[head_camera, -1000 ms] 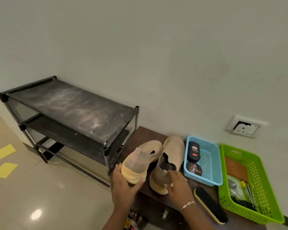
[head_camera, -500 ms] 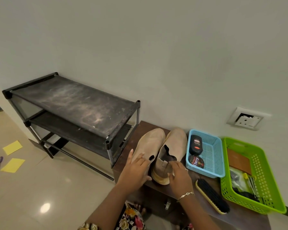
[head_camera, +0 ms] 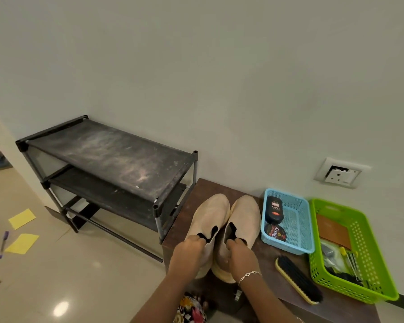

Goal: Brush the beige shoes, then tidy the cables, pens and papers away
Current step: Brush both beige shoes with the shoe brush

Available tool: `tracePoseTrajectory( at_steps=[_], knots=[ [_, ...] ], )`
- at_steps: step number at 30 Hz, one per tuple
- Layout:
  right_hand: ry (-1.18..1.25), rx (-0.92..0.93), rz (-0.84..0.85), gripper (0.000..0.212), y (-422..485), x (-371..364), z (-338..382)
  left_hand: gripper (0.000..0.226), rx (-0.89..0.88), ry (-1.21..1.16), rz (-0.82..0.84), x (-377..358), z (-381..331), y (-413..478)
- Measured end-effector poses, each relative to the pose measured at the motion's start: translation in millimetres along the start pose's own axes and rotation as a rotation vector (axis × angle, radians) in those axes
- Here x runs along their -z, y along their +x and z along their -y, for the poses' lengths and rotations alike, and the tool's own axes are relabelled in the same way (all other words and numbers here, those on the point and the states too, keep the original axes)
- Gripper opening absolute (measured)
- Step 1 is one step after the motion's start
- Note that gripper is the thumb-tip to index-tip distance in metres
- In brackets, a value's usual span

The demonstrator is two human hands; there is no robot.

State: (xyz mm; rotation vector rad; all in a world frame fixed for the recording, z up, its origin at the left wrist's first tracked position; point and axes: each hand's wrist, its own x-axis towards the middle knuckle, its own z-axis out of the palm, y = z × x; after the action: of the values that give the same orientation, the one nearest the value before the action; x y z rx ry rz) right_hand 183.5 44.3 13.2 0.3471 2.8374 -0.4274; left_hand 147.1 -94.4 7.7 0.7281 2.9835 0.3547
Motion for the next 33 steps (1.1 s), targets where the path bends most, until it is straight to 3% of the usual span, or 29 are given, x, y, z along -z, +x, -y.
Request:
tracePoseTrajectory(
  at_steps=[4, 7, 14, 19, 23, 27, 29, 33],
  knots=[
    [0.021, -0.012, -0.126, 0.021, -25.2, 24.0, 9.0, 0.011, -0.052, -0.057, -0.171, 26.7, 4.0, -14.1],
    [0.029, -0.007, -0.216, 0.015, -48.6, 49.3, 19.6, 0.045, -0.121, -0.068, -0.212, 49.0, 8.0, -23.1],
    [-0.008, 0.042, -0.390, 0.018, -98.7, 105.5, 73.0, 0.043, -0.311, -0.122, -0.528, 113.5, 18.9, -43.0],
    [-0.017, 0.161, -0.518, 0.022, -97.1, 138.6, 133.8, 0.008, -0.338, -0.054, -0.786, 168.5, 58.8, -42.7],
    [0.005, 0.260, -0.493, 0.007, -52.0, 146.6, 185.8, 0.027, -0.263, 0.090, -0.759, 196.5, 114.1, -25.5],
    [0.050, 0.316, -0.441, 0.010, 7.2, 140.5, 230.9, 0.009, -0.300, 0.249, -0.692, 222.5, 159.6, -2.9],
    [0.049, 0.341, -0.439, 0.012, 32.3, 136.1, 246.6, 0.031, -0.293, 0.289, -0.594, 229.5, 176.4, 11.6],
    [-0.065, 0.391, -0.470, 0.016, 70.9, 129.8, 266.4, 0.036, -0.257, 0.259, -0.496, 222.2, 206.5, 46.9]
  ],
)
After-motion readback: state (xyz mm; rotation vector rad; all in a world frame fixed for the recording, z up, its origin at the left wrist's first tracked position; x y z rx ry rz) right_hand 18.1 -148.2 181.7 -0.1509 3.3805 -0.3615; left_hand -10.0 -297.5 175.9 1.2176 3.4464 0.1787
